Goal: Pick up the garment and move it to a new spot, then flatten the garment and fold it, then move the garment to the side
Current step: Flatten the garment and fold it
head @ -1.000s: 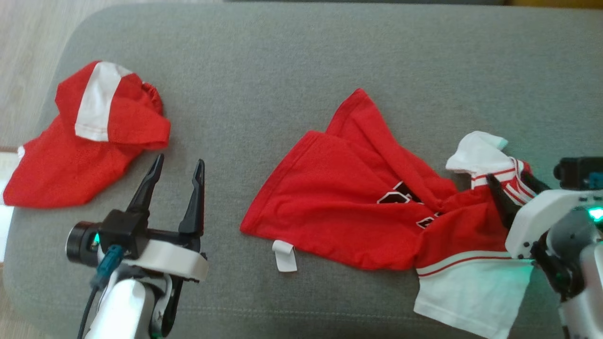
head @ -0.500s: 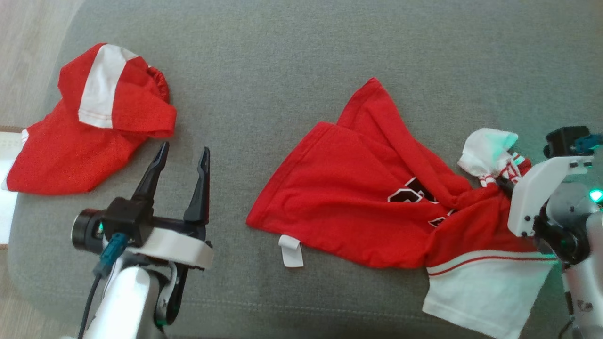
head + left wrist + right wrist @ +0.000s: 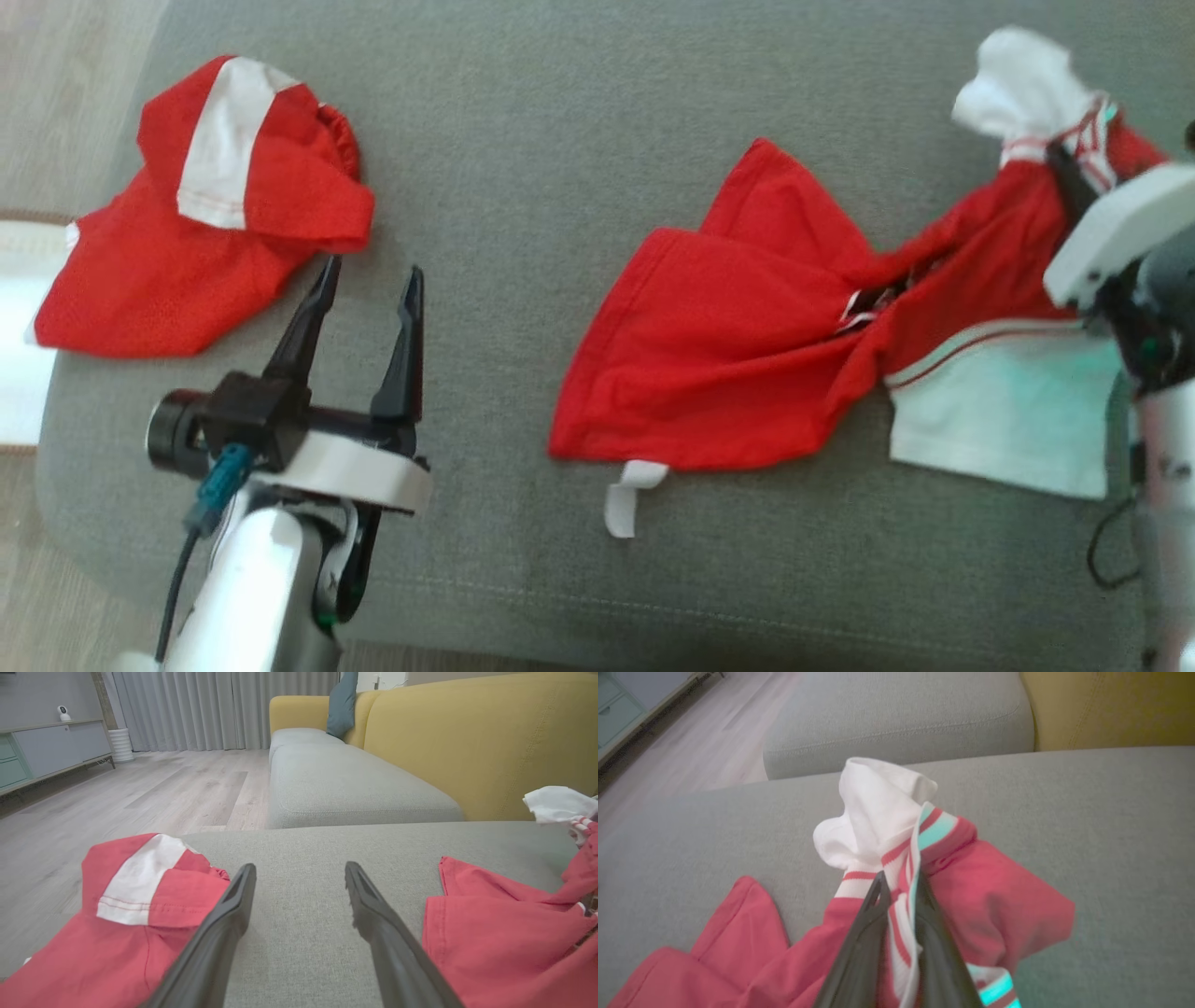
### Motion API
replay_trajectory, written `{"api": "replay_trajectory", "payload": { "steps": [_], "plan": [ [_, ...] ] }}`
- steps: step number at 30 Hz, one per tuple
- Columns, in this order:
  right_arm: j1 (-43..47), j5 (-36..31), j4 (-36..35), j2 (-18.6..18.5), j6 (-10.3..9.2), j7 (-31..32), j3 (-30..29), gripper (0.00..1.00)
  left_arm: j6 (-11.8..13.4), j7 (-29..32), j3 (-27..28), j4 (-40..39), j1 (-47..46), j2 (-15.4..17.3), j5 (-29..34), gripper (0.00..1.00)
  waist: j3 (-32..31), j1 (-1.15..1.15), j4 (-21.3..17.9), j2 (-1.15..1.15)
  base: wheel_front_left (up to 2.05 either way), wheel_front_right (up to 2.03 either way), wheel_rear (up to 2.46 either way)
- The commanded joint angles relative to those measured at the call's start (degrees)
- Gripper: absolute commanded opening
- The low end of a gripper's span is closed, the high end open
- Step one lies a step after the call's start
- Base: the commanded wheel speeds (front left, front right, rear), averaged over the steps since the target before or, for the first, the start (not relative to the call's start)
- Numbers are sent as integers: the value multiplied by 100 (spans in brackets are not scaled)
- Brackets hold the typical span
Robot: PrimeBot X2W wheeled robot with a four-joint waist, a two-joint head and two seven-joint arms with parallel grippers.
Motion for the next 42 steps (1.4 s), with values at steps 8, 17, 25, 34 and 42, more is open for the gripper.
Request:
{"api": "replay_trajectory", "payload": {
  "steps": [8,17,25,34,42],
  "plan": [
    [-916,27,932,-66,23,-728,337,100,-97,-70,313,-200,-432,-40,106,100,234,0,171,0,0,0,0],
    [-180,7,626,-169,23,-2758,776,100,-99,-70,434,-123,-243,-43,178,100,-156,0,-72,0,0,0,0],
    [1584,-276,-1022,187,23,-3284,580,100,-40,-70,518,-105,163,46,220,100,-684,0,-474,0,0,0,0],
    [3129,-504,-2433,692,23,-2737,429,100,21,-69,511,-98,529,100,183,100,-963,0,-687,0,0,0,0],
    [3398,-538,-2860,806,23,-2551,461,100,69,-16,493,-171,611,123,150,100,-969,0,-695,0,0,0,0]
  ]
}}
